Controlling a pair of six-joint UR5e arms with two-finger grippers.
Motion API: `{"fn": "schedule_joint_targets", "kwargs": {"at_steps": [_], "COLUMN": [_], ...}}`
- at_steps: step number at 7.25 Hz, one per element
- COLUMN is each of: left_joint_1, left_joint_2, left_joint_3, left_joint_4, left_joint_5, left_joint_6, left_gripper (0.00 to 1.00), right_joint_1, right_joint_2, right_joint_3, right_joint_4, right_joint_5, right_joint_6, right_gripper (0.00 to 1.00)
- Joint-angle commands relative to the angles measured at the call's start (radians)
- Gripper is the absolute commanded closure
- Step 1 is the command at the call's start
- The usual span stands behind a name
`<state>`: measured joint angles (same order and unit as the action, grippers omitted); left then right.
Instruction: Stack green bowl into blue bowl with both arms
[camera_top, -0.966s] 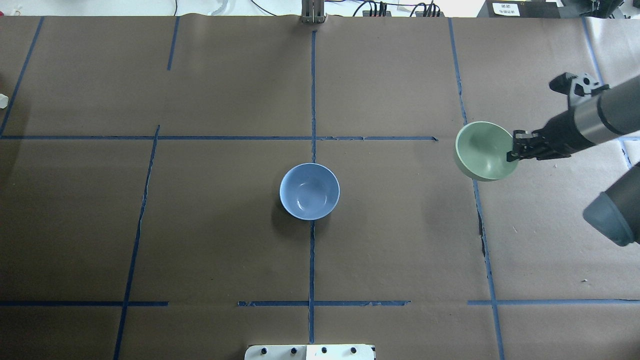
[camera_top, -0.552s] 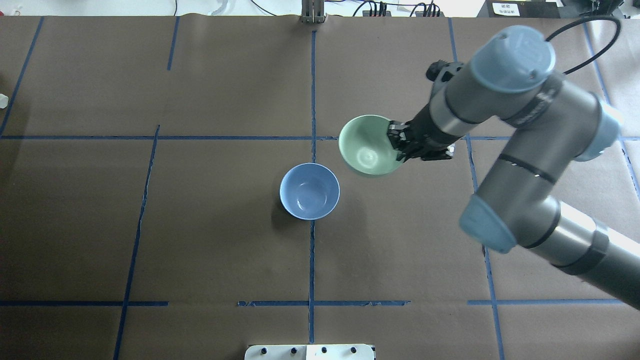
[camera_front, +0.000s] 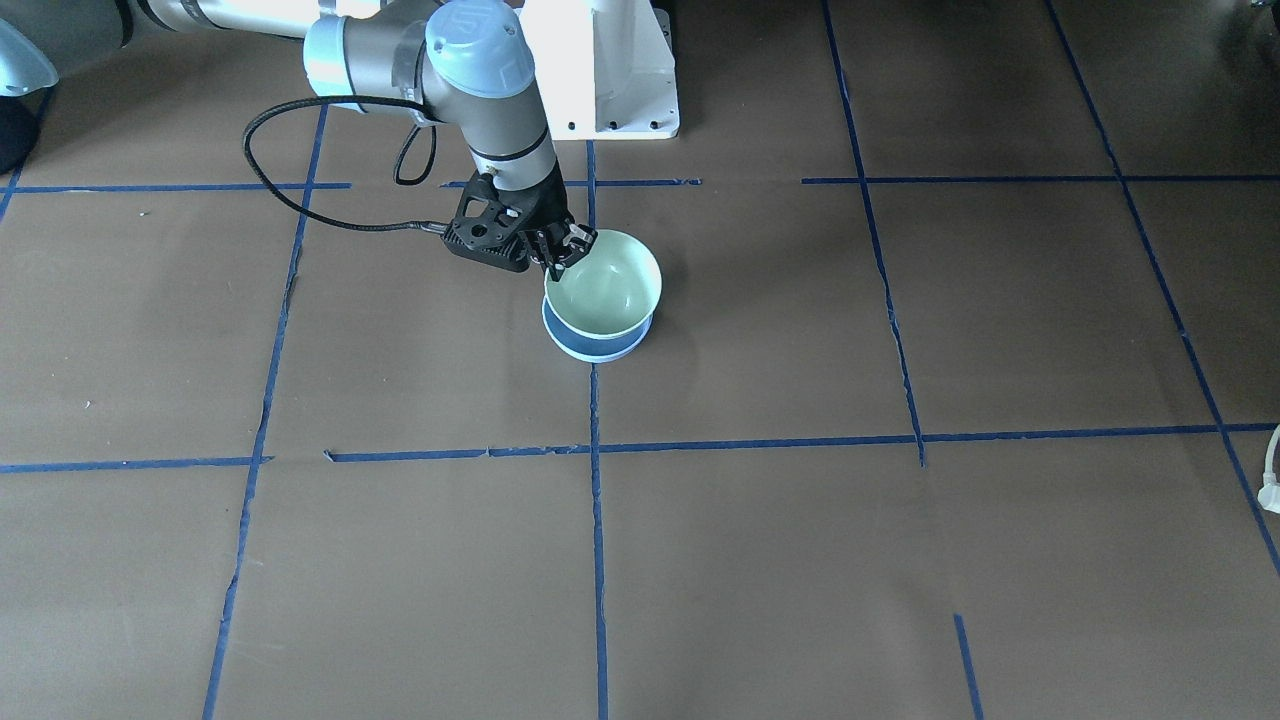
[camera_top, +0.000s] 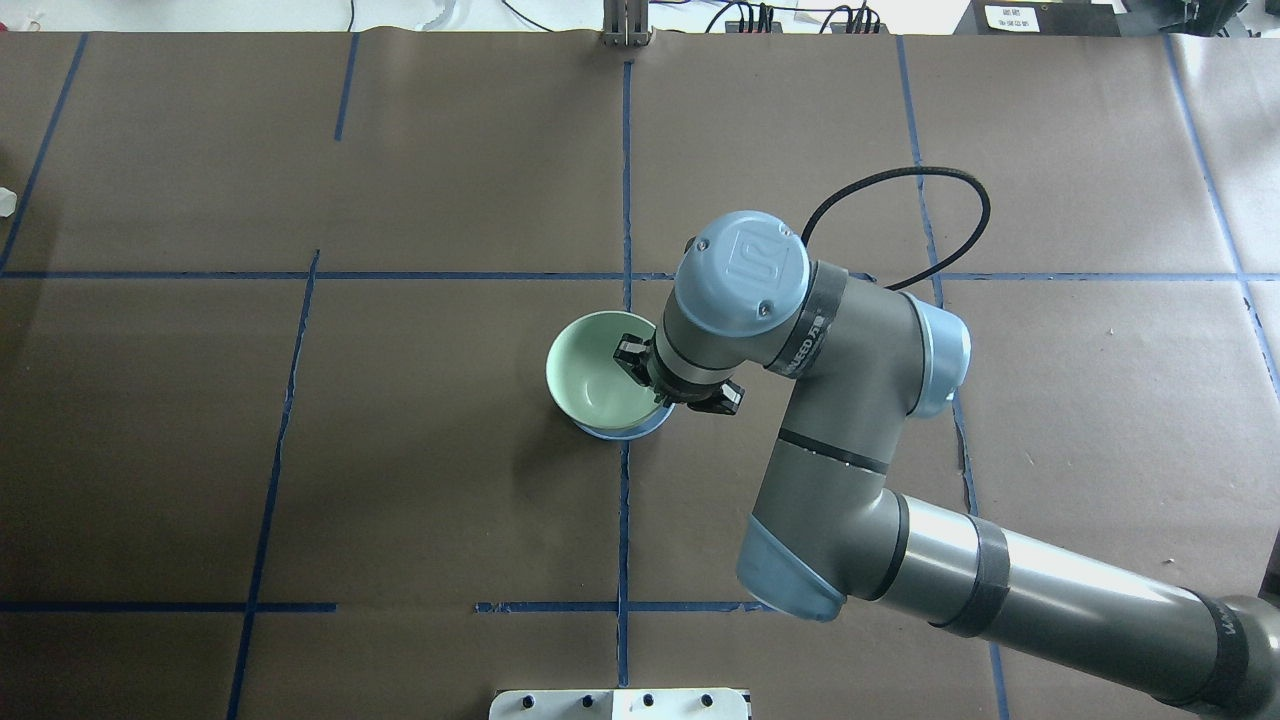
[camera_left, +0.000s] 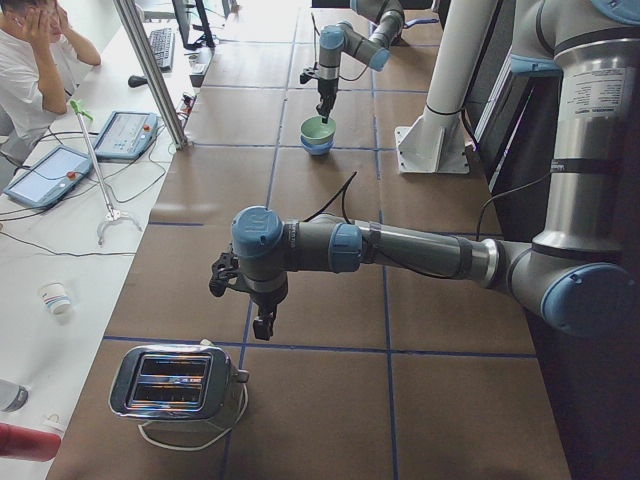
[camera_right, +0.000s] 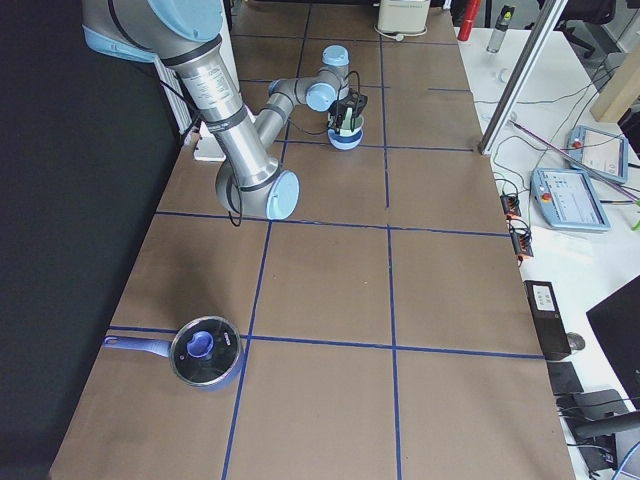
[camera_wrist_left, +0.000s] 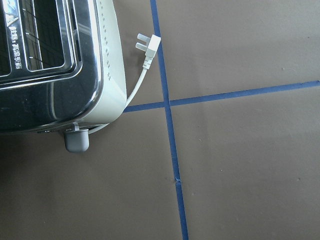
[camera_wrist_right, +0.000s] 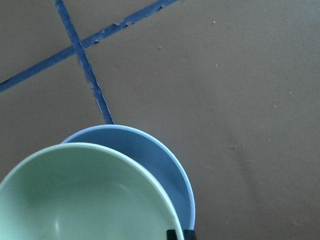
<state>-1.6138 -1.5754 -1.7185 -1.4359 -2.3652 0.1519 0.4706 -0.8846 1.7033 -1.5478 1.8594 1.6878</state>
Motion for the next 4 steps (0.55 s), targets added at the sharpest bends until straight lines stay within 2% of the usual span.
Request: {"fn": "schedule_joint_targets", "kwargs": {"at_steps": [1,4], "left_joint_1": [0.000,0.000], "left_joint_2": [0.000,0.002], "left_joint_3": [0.002,-0.001], "left_joint_4": [0.000,0.000], "left_joint_5": [0.000,-0.002], "left_joint_6": [0.000,0.000], "left_gripper": [0.00,0.00], "right_joint_1": [-0.026,-0.026], "right_joint_2": [-0.004,-0.002], "right_joint_3": [-0.027,-0.037], "right_joint_4": [0.003,0.003], "right_joint_5": [-0.032,-0.060], "right_joint_6": [0.003,0.003], "right_gripper": [0.92,0.86]}}
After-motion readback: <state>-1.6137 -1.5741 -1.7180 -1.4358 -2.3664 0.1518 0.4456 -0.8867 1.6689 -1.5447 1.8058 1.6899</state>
